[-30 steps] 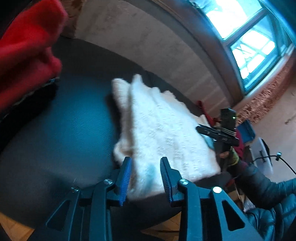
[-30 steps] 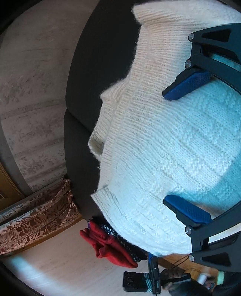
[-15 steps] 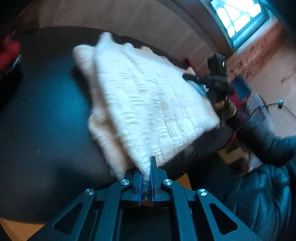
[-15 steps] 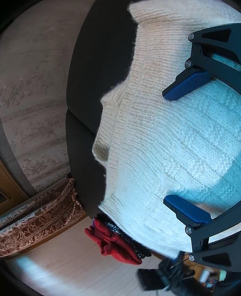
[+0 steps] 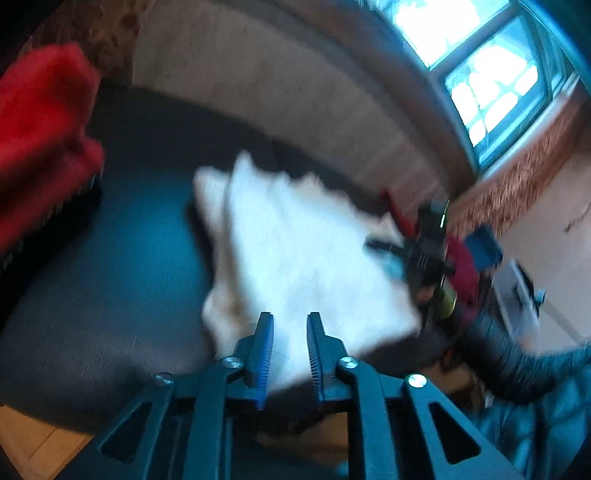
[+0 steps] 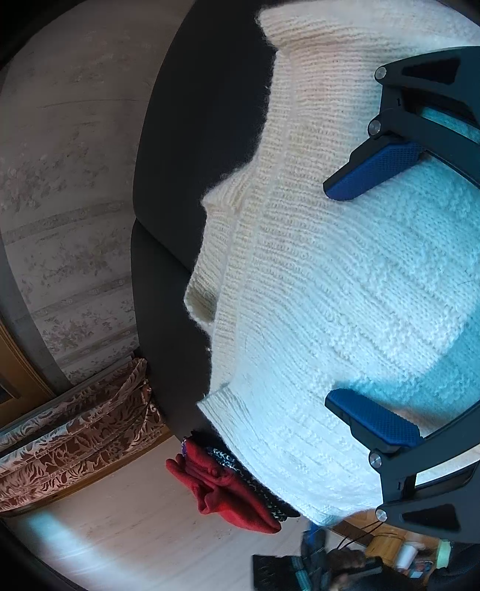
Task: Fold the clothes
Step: 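Grasp the cream sweater edge with the left tool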
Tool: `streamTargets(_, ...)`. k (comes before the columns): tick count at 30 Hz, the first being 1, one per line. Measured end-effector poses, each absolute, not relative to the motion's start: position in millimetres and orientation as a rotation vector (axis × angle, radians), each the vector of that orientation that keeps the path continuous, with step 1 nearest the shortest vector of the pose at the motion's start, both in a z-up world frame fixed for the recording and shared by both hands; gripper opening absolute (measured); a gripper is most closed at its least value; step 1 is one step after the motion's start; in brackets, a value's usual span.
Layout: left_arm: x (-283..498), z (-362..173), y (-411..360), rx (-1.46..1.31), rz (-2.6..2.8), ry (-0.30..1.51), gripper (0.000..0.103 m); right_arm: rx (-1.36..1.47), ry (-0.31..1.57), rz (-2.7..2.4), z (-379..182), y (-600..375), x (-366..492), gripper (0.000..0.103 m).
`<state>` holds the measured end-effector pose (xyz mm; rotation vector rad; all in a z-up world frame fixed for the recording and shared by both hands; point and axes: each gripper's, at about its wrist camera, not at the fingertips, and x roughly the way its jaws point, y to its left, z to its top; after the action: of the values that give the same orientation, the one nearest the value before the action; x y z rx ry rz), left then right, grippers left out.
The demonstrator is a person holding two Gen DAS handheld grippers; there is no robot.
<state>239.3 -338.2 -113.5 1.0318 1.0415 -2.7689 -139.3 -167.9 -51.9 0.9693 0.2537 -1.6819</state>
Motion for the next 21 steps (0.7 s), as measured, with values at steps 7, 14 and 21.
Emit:
streamTargets(7, 152.7, -129.3, -303.2, 1.137, -2.772, 0.844, 0.017, 0.964, 0.264, -1.694, -50.6, -167.2, -137.1, 0.103)
streamTargets(14, 166.7, -160.4, -304.0, 1.184, -2.701, 0.831, 0.005, 0.968, 0.288, -1.711, -52.3, -162.5, -134.9, 0.103)
streamTargets(21, 152.6, -121.2, -314.8, 1.055, -2.731, 0.859, 0.014, 0.980, 0.268, -1.749, -36.0, -156.8, -127.4, 0.103)
